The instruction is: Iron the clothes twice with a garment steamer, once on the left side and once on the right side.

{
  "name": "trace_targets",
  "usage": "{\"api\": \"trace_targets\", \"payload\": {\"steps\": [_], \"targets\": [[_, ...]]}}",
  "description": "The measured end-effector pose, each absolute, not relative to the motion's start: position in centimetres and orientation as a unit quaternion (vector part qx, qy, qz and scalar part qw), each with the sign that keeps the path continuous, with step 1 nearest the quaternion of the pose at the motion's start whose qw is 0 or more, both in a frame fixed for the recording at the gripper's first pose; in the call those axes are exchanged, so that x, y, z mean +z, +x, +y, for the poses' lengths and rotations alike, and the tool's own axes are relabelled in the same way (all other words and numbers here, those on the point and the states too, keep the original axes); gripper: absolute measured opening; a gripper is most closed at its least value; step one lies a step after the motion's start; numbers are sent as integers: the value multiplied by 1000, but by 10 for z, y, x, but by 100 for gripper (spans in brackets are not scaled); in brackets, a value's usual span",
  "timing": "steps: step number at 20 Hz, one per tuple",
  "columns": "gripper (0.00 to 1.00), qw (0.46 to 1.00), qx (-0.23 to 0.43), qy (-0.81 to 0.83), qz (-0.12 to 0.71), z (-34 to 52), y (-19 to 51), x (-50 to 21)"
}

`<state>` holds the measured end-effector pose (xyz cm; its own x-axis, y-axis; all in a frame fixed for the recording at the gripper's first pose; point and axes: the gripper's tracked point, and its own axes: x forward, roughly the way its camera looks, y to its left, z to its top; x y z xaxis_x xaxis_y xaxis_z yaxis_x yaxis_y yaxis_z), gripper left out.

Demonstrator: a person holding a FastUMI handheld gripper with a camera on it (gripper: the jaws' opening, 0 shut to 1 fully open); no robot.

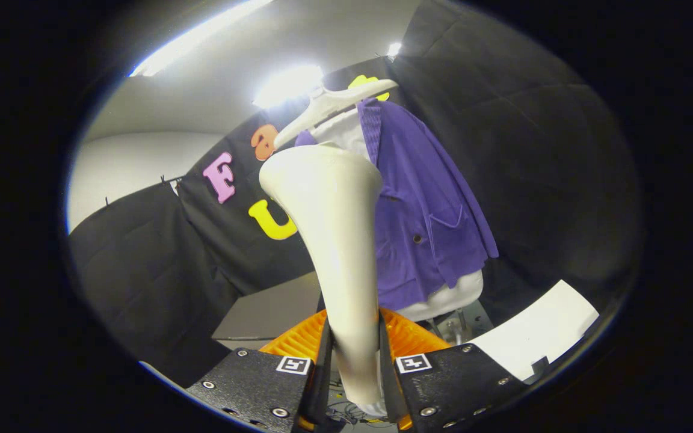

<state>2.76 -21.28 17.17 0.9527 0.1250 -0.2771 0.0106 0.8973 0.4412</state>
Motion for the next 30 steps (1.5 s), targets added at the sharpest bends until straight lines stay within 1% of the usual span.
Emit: {"api": "trace_targets", "payload": {"steps": [4, 7, 13, 16, 19, 26, 29, 30], "targets": [[37, 970, 21, 219, 107, -231, 38, 212], [37, 971, 22, 227, 73, -234, 63, 234], [36, 974, 2, 227, 17, -249, 122, 252], [37, 973, -22, 230, -18, -268, 152, 258], [37, 968, -21, 249, -36, -283, 178, 263], [36, 965, -64, 254, 14, -320, 248, 224], [37, 963, -82, 250, 52, -327, 265, 191], [37, 964, -82, 248, 53, -327, 268, 187]]}}
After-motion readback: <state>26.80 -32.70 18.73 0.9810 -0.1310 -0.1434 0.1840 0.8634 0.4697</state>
